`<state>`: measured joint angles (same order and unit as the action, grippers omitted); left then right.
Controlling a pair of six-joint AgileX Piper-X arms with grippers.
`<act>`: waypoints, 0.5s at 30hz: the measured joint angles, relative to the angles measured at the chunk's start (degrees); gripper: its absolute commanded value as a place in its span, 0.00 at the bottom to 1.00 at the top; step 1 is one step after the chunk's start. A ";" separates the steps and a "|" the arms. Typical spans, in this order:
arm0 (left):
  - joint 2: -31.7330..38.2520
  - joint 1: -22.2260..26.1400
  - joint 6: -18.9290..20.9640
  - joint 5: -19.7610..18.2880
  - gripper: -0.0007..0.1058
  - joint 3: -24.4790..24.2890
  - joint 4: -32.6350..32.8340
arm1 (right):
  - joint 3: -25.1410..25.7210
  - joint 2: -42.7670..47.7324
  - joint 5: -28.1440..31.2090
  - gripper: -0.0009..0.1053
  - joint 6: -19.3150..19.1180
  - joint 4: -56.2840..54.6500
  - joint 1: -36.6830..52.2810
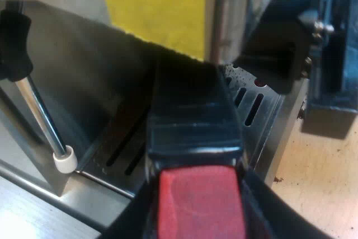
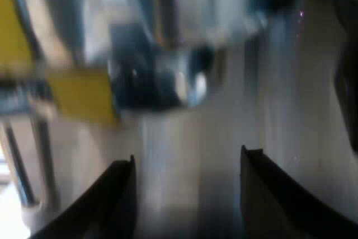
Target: Put the handle in the coffee machine
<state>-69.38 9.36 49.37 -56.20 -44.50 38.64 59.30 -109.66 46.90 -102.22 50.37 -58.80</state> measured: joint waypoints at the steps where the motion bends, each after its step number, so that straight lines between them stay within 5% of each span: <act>1: 0.00 0.00 0.00 0.00 0.01 0.00 0.00 | 0.64 -0.11 -0.02 0.42 -0.18 0.00 0.13; 15: 0.00 0.00 -0.15 0.07 0.01 -0.05 0.00 | 7.79 -4.11 3.98 0.42 -4.01 0.87 0.27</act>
<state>-69.38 9.36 49.22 -56.12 -44.55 38.64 67.09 -113.78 50.88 -106.23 51.24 -58.53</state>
